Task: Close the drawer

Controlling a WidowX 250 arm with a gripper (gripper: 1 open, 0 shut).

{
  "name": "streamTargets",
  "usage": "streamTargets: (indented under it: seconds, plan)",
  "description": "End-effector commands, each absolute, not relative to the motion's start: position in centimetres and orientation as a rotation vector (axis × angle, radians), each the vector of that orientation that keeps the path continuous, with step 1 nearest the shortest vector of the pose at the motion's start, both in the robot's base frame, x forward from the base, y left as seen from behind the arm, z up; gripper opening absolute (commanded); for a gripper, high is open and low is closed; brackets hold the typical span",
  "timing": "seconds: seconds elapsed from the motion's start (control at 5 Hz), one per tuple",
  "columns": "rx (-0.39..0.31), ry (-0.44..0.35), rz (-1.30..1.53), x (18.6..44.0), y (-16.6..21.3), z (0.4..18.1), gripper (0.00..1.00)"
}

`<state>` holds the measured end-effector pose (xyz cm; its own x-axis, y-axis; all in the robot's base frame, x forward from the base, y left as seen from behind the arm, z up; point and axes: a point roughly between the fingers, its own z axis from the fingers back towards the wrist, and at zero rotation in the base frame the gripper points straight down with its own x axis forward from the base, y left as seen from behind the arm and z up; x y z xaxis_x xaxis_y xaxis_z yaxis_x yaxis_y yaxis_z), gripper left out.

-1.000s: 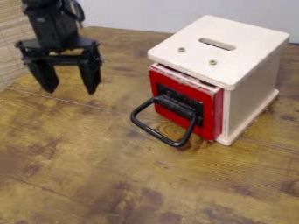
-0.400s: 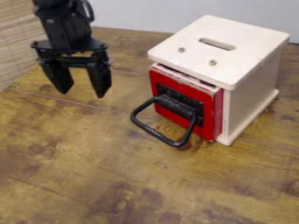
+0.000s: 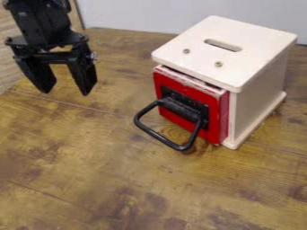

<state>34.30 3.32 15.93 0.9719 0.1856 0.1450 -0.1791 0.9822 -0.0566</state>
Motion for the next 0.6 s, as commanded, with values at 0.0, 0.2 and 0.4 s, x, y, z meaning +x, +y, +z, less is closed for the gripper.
streamTargets:
  seconds: [0.0, 0.2, 0.4]
  plan:
    - [-0.016, -0.197, 0.246, 35.5, 3.3, 16.8, 1.00]
    - [0.004, -0.189, 0.249, 36.6, 2.7, 16.0, 1.00]
    - [0.031, -0.186, 0.186, 37.6, 1.9, 15.7, 1.00]
